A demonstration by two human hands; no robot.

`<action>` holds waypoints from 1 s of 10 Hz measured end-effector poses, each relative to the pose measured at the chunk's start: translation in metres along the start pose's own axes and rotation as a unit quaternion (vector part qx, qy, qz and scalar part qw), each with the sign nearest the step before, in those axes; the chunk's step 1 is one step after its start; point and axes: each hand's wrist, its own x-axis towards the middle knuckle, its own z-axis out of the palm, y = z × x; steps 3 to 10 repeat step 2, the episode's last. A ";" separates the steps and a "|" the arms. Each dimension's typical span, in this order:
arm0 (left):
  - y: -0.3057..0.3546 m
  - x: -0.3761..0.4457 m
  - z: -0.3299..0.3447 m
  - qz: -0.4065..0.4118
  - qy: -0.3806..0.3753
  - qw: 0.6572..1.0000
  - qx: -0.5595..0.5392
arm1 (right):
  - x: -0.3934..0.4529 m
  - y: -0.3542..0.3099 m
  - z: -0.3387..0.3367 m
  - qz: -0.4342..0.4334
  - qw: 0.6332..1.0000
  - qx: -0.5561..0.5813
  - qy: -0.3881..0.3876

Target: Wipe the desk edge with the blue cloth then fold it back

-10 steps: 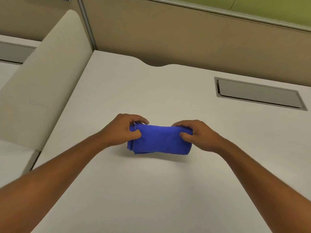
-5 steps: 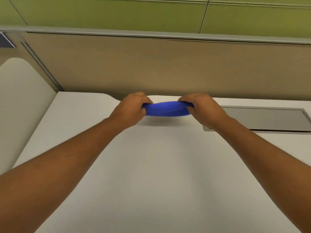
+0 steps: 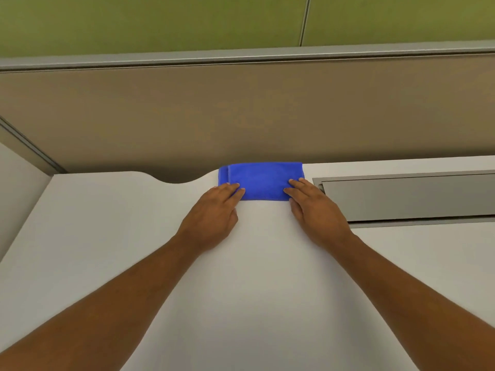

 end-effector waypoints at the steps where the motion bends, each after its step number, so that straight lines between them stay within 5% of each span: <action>1: 0.007 0.001 -0.004 0.002 0.001 1.000 0.029 | 0.005 -0.011 -0.003 0.017 1.000 -0.003 0.024; 2: 0.013 -0.007 -0.019 -0.002 0.011 0.998 0.068 | 0.002 -0.031 -0.009 0.009 0.996 -0.011 0.088; 10: 0.013 -0.007 -0.019 -0.002 0.011 0.998 0.068 | 0.002 -0.031 -0.009 0.009 0.996 -0.011 0.088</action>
